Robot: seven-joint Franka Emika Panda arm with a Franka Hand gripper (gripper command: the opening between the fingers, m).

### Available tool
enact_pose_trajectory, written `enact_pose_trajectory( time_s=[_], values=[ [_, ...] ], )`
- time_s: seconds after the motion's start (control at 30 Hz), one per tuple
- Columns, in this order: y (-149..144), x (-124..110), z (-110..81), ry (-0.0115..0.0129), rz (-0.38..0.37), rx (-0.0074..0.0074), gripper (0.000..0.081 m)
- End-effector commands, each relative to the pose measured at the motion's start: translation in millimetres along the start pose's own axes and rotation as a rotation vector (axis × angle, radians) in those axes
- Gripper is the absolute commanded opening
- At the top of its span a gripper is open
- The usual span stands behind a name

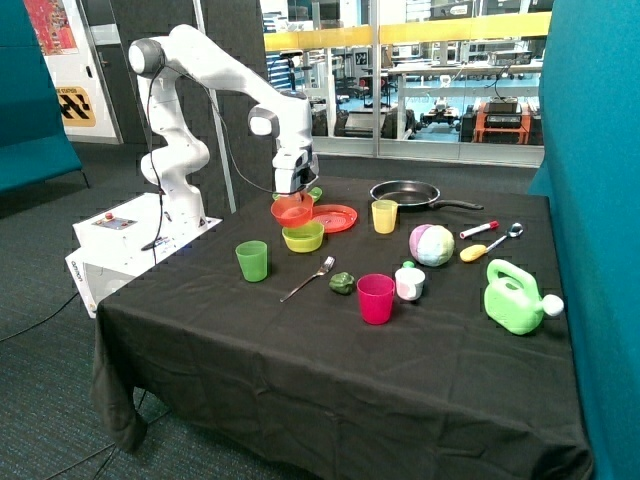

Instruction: Stack the bowls

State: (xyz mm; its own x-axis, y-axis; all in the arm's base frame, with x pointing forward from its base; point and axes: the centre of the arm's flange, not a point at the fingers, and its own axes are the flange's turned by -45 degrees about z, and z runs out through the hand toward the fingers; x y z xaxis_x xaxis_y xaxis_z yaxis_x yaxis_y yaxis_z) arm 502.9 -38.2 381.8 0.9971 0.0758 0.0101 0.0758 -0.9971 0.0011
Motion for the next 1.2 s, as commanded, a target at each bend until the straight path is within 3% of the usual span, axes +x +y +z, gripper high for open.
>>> enact_pose_trajectory(
  time_s=[0.0, 0.03, 0.33, 0.43, 0.7, 1.17],
  values=[
    [-1, 14, 8.0, -0.0101, 0.035, 0.001, 0.0],
    [-1, 17, 9.3, -0.0101, 0.006, 0.0011, 0.0],
    [1, 36, 24.6, -0.0101, 0.001, 0.0011, 0.0],
    [-1, 35, 28.9, -0.0101, 0.023, 0.001, 0.0],
    [-6, 30, 39.1, -0.0101, -0.006, 0.0012, 0.0],
    [-2, 29, 40.8, -0.0101, -0.008, 0.0012, 0.0]
  ],
)
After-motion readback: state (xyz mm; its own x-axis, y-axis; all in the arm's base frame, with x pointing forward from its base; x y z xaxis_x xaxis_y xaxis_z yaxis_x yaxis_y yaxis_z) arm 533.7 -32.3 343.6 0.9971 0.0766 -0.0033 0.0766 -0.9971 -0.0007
